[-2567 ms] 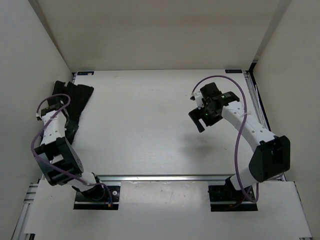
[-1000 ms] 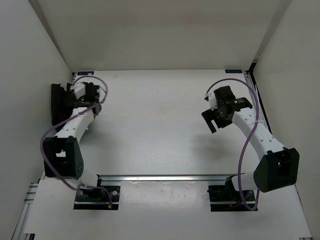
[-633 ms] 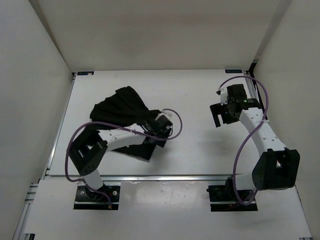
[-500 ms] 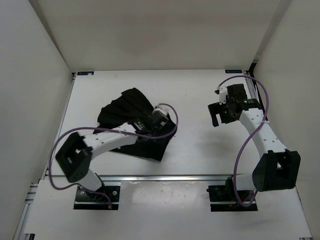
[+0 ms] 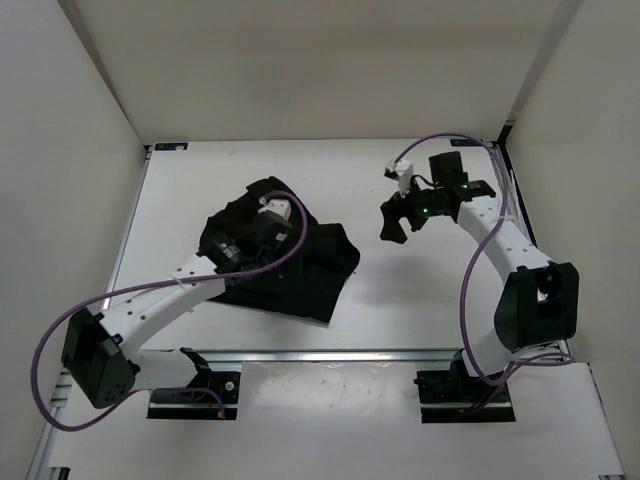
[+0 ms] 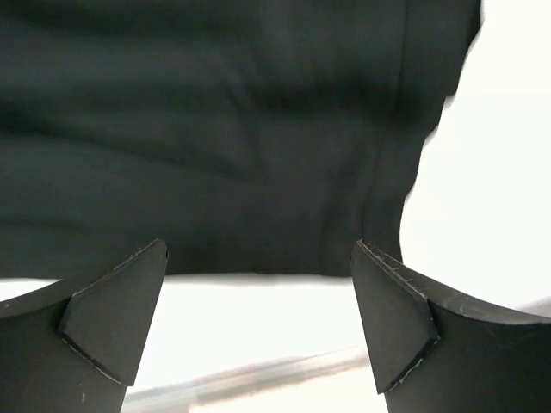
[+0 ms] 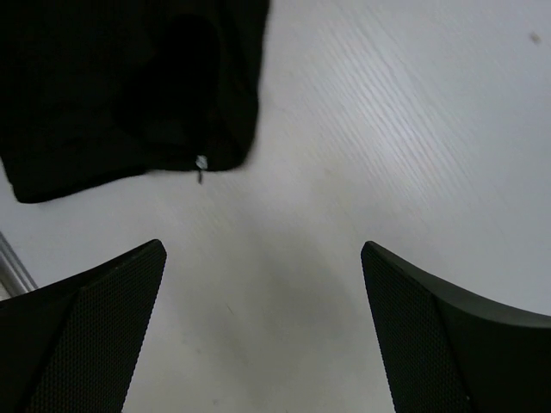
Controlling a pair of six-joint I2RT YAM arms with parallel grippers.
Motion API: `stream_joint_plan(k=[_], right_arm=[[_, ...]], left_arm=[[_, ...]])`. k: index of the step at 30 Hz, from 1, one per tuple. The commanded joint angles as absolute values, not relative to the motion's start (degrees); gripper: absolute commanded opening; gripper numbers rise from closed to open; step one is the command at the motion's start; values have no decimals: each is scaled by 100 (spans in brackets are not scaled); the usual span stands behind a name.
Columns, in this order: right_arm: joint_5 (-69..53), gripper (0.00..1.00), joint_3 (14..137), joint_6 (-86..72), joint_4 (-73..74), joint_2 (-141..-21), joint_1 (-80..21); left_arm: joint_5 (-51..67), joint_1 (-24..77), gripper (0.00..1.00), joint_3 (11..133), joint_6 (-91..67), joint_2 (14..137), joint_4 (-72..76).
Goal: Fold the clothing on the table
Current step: Move the skirt to the center of the board, then flatten the skirt out
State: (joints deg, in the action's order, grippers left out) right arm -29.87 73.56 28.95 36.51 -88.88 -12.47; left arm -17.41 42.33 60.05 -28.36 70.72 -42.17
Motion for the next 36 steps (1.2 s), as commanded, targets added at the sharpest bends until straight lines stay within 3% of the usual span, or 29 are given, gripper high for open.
stream_joint_plan(k=[1,4,13,23,33,36], right_arm=[[-3867,99,7058,3147,2753,-8868,-1433],[-3815,99,6785,2883,1917,-9017,-1572],[-3384,92,6495,1917,362,-9597,-2548],[-2269,94,6144,1932,-1238,-9984,-2926],[-2865,91,6214,1670,-949,-9949,-2294],[-3558,91,6101,1267,-1027,-9861,-1935]], left_arm=[[-564,4377,99,5355,-3523,7102,-4702],[-457,4579,99,4967,-3498,6970,-4413],[183,3798,99,3746,-3971,6627,-3044],[606,3332,99,3780,-4271,7101,-2251],[896,2918,99,3446,-4421,7198,-1793],[941,2874,99,3489,-4359,7469,-1687]])
